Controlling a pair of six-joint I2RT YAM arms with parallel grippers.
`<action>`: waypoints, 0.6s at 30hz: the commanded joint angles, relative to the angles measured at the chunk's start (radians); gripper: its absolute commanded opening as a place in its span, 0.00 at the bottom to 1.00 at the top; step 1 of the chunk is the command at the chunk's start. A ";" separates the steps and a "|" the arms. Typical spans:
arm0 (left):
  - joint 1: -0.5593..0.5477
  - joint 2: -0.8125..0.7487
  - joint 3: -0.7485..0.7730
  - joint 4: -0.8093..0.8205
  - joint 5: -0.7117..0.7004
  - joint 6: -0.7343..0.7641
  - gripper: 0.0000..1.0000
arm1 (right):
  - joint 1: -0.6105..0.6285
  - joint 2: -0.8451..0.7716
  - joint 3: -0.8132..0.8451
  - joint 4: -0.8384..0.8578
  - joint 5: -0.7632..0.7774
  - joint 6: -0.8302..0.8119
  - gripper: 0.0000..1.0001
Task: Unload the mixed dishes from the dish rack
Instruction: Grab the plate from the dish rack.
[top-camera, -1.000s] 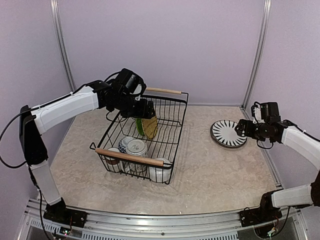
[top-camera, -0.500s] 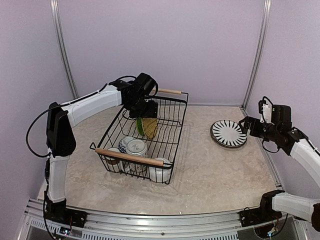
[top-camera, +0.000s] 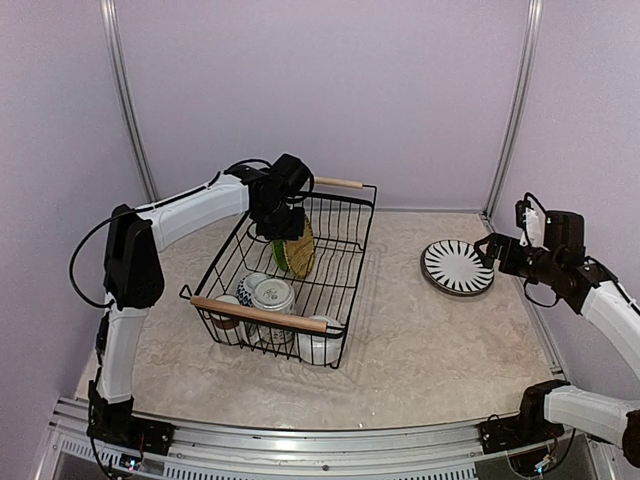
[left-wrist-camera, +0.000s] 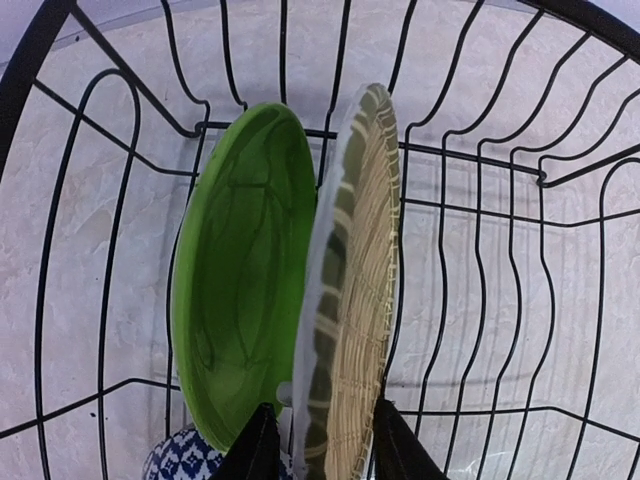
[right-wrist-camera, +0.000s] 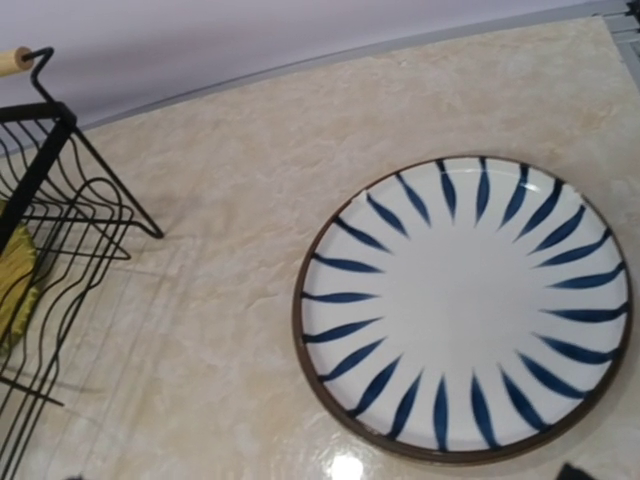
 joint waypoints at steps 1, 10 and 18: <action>0.001 0.046 0.060 -0.011 -0.036 0.034 0.28 | 0.004 -0.001 -0.024 0.028 -0.035 0.020 1.00; 0.002 0.082 0.112 -0.018 -0.056 0.074 0.11 | 0.005 0.008 -0.005 0.020 -0.036 0.034 1.00; -0.014 0.055 0.132 -0.024 -0.076 0.095 0.00 | 0.005 0.038 0.011 0.016 -0.056 0.043 1.00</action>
